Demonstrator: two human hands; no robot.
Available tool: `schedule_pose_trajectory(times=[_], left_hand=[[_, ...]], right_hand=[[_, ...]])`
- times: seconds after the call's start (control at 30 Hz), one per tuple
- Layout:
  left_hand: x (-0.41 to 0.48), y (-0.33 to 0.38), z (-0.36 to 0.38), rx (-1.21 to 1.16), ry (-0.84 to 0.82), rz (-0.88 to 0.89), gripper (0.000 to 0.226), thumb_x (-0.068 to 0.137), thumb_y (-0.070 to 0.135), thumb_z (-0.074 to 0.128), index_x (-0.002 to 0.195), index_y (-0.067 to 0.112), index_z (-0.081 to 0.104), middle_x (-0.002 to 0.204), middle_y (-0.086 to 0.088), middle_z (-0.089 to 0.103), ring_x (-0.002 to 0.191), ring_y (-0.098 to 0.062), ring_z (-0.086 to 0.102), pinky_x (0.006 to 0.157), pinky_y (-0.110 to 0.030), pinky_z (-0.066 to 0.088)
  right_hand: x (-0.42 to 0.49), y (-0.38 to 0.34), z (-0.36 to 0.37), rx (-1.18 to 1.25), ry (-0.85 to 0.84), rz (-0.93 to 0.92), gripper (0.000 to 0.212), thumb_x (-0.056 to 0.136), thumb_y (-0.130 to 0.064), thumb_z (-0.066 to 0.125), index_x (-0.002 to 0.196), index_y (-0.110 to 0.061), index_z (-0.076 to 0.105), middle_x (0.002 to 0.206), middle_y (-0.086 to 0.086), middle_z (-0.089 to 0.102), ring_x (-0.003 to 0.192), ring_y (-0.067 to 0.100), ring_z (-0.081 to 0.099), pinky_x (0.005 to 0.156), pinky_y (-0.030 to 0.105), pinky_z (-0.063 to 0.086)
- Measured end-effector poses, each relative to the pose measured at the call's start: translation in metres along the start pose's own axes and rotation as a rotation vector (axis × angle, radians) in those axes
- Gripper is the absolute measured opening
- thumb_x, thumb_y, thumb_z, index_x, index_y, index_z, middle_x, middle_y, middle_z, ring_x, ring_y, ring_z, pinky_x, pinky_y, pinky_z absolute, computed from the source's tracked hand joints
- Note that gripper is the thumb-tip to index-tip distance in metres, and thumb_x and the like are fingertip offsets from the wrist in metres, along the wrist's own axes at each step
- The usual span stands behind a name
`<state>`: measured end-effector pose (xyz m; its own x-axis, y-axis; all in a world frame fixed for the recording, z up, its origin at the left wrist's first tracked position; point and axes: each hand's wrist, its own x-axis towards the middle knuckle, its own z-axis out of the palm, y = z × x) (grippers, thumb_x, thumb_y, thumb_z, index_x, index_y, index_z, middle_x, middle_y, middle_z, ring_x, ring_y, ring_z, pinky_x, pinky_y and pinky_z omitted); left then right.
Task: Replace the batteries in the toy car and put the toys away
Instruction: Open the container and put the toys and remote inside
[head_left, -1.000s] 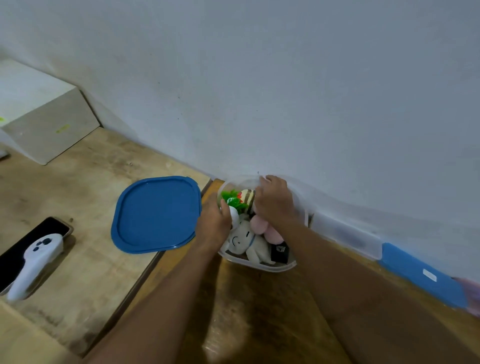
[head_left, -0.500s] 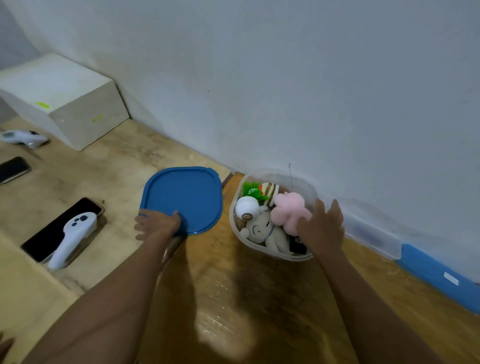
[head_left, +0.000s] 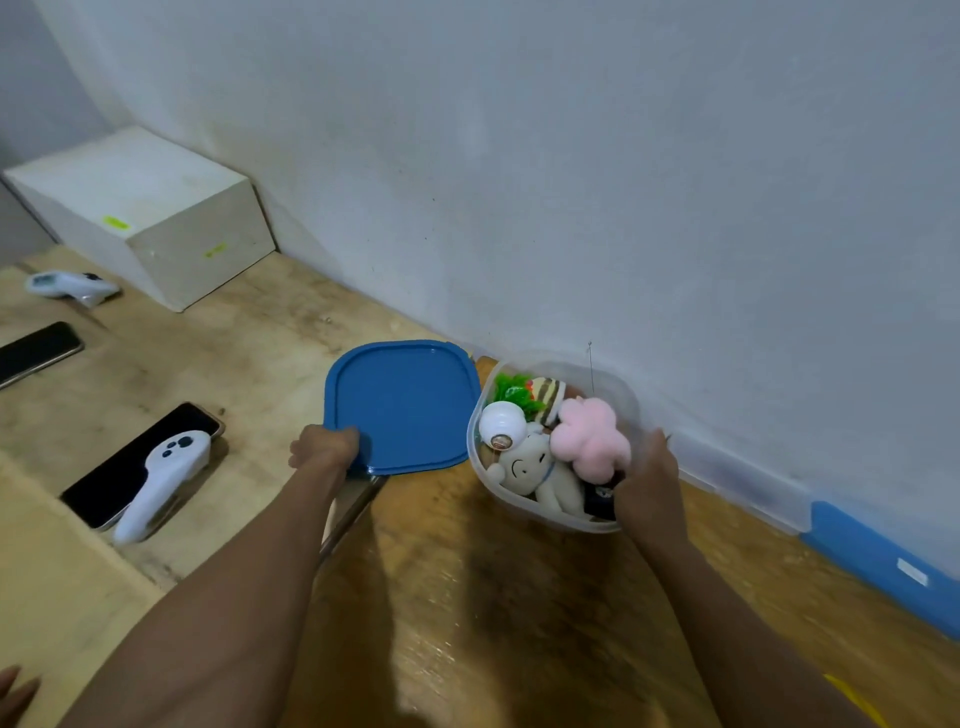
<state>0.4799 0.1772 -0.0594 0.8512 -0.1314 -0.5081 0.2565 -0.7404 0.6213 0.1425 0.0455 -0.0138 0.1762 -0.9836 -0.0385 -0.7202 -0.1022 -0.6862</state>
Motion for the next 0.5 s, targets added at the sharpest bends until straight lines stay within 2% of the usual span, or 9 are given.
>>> schedule_pose_trajectory(times=[0.07,0.13,0.2,0.27,0.37,0.43,0.5], left_hand=[[-0.015,0.007,-0.002,-0.183,0.026,0.104,0.023,0.096,0.018,0.053,0.110,0.001,0.052,0.113,-0.016,0.058,0.097,-0.033,0.058,0.084,-0.040,0.052],[-0.040,0.023,-0.007,-0.327,0.090,0.214,0.010,0.102,0.017,0.045,0.106,0.008,0.043,0.105,-0.010,0.053,0.088,-0.027,0.054,0.075,-0.036,0.044],[-0.070,0.041,-0.017,-0.385,0.169,0.391,0.008,0.103,0.019,0.043,0.106,0.013,0.039,0.096,-0.004,0.052,0.078,-0.021,0.053,0.068,-0.032,0.042],[-0.094,0.056,-0.027,-0.428,0.237,0.568,0.007,0.102,0.019,0.044,0.104,0.015,0.039,0.083,0.003,0.051,0.067,-0.009,0.051,0.058,-0.022,0.039],[-0.118,0.070,-0.038,-0.523,0.264,0.723,0.009,0.099,0.020,0.050,0.104,0.016,0.043,0.075,0.006,0.049,0.057,-0.001,0.050,0.050,-0.011,0.036],[-0.133,0.074,-0.041,-0.549,0.198,0.796,0.010,0.098,0.017,0.053,0.105,0.016,0.046,0.078,0.007,0.051,0.061,0.004,0.053,0.054,-0.008,0.040],[-0.145,0.076,-0.042,-0.559,0.194,0.827,0.010,0.098,0.015,0.054,0.106,0.013,0.048,0.081,0.011,0.052,0.064,0.007,0.054,0.057,-0.007,0.041]], right_hand=[[0.001,0.001,-0.001,-0.005,-0.001,-0.005,0.049,0.077,0.014,0.048,0.120,-0.009,0.043,0.116,0.016,0.052,0.106,0.031,0.053,0.084,0.048,0.052],[0.002,0.000,-0.004,-0.013,-0.011,0.010,0.044,0.081,0.012,0.045,0.121,-0.006,0.043,0.116,0.017,0.053,0.105,0.033,0.053,0.084,0.047,0.051],[0.001,-0.002,-0.009,-0.050,-0.015,0.017,0.034,0.089,0.003,0.042,0.123,-0.004,0.044,0.119,0.020,0.054,0.107,0.035,0.054,0.085,0.045,0.048],[0.002,-0.005,-0.019,-0.052,0.010,0.035,0.033,0.095,-0.007,0.040,0.127,-0.006,0.047,0.129,0.016,0.053,0.116,0.032,0.050,0.094,0.041,0.043],[0.001,-0.023,-0.037,0.115,0.069,0.043,0.038,0.098,-0.021,0.043,0.135,-0.016,0.048,0.141,0.005,0.047,0.127,0.023,0.046,0.105,0.039,0.037],[0.003,-0.035,-0.046,0.224,0.091,-0.004,0.036,0.099,-0.027,0.045,0.133,-0.017,0.052,0.138,0.003,0.050,0.124,0.019,0.049,0.101,0.033,0.039],[0.006,-0.048,-0.053,0.299,0.028,-0.003,0.037,0.100,-0.031,0.046,0.134,-0.016,0.052,0.137,0.003,0.052,0.121,0.016,0.049,0.095,0.027,0.038]])
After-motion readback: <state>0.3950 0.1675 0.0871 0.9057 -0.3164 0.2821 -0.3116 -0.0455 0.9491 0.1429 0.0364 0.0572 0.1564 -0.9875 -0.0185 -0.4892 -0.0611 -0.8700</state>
